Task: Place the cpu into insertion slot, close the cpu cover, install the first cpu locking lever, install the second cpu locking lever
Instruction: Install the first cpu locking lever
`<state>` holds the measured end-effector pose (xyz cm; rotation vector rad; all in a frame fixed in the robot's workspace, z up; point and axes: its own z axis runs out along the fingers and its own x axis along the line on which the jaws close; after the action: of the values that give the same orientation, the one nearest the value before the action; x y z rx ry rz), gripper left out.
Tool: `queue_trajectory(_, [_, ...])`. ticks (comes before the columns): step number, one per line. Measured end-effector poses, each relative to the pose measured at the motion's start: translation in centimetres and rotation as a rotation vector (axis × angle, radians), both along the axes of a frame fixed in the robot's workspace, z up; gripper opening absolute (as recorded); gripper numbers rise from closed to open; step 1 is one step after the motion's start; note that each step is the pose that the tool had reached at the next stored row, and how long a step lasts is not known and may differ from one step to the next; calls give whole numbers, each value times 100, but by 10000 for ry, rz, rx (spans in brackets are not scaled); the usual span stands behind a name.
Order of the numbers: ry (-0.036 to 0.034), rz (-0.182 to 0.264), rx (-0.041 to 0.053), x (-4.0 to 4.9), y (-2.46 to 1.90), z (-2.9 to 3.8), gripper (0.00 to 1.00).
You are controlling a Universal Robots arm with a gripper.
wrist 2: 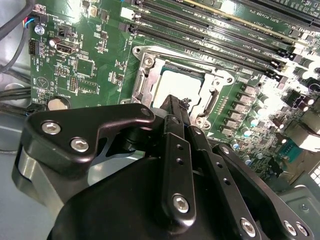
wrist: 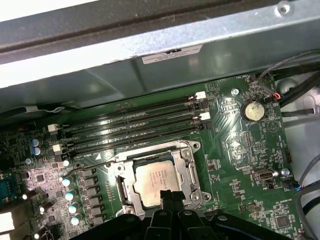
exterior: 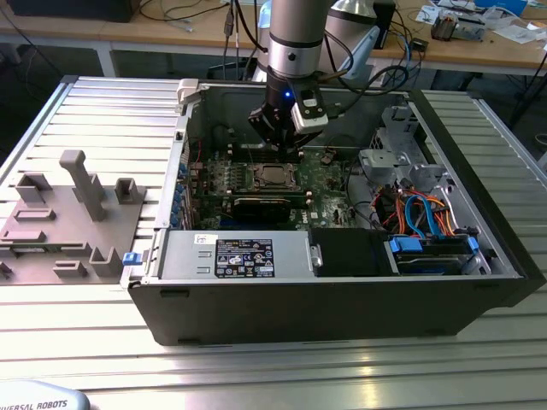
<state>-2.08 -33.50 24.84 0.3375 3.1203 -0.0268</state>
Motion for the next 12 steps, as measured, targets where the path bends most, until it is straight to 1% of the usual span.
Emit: queue_trajectory(12, [0,222,0,0,0,0,11])
